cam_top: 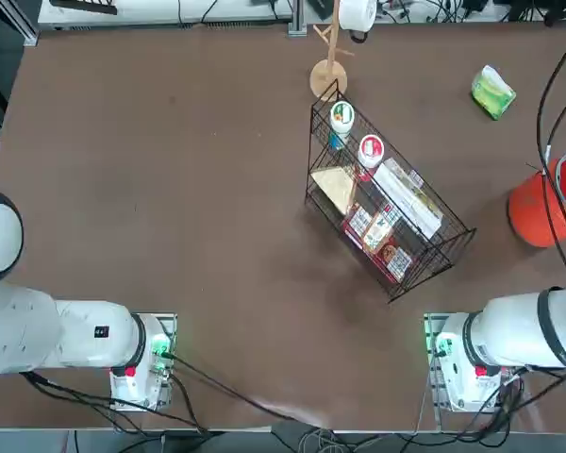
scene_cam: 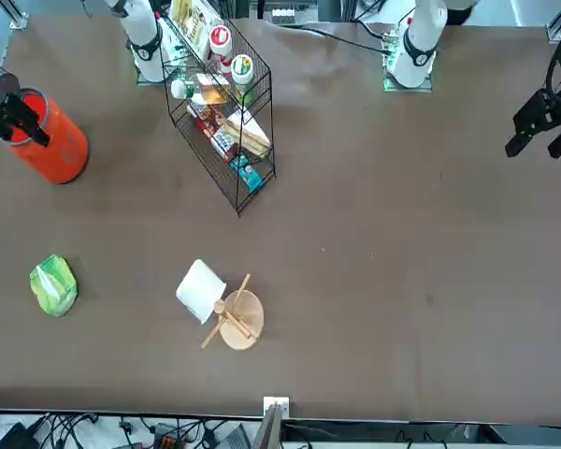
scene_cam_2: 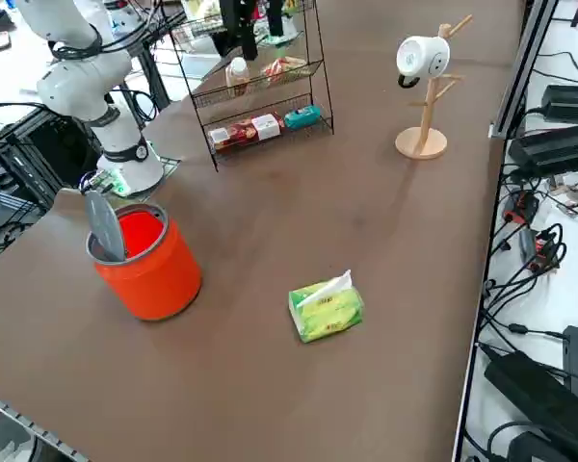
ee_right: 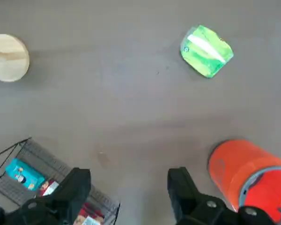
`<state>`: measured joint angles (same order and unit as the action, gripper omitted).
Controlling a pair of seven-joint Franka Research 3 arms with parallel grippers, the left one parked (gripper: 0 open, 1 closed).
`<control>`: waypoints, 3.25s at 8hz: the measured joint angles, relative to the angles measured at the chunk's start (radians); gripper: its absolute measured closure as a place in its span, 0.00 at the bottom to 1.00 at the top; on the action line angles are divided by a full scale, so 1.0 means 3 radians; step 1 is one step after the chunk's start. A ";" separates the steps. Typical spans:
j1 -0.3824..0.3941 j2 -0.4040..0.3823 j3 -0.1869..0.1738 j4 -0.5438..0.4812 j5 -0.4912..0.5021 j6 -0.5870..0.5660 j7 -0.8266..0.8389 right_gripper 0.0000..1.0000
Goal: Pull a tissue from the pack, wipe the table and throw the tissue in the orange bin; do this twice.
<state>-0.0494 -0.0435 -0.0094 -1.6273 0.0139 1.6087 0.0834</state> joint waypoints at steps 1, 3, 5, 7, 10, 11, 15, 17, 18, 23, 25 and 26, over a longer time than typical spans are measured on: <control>-0.0004 0.0112 -0.0010 -0.0005 -0.0045 0.0160 -0.0066 0.00; -0.0039 0.0414 -0.0039 -0.0030 -0.0169 0.0572 -0.0589 0.00; -0.0194 0.0834 -0.0062 -0.0053 -0.0195 0.1088 -0.1150 0.00; -0.0342 0.1294 -0.0067 -0.0068 -0.0301 0.1669 -0.1477 0.00; -0.0534 0.1826 -0.0071 -0.0081 -0.0348 0.2407 -0.2383 0.00; -0.0612 0.1936 -0.0072 -0.0079 -0.0350 0.2519 -0.2668 0.00; -0.0673 0.2167 -0.0068 -0.0075 -0.0863 0.2733 -0.3070 0.07; -0.0677 0.2227 -0.0068 -0.0075 -0.0978 0.2799 -0.3077 0.19; -0.0677 0.2232 -0.0068 -0.0075 -0.0979 0.2808 -0.3077 0.25; -0.0677 0.2274 -0.0064 -0.0075 -0.0980 0.2863 -0.3078 0.56; -0.0677 0.2274 -0.0059 -0.0074 -0.0979 0.2865 -0.3077 0.84; -0.0676 0.2274 -0.0058 -0.0068 -0.0979 0.2866 -0.3077 0.92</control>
<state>-0.2523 0.6387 -0.0268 -1.6479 -0.2799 2.4685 -0.8398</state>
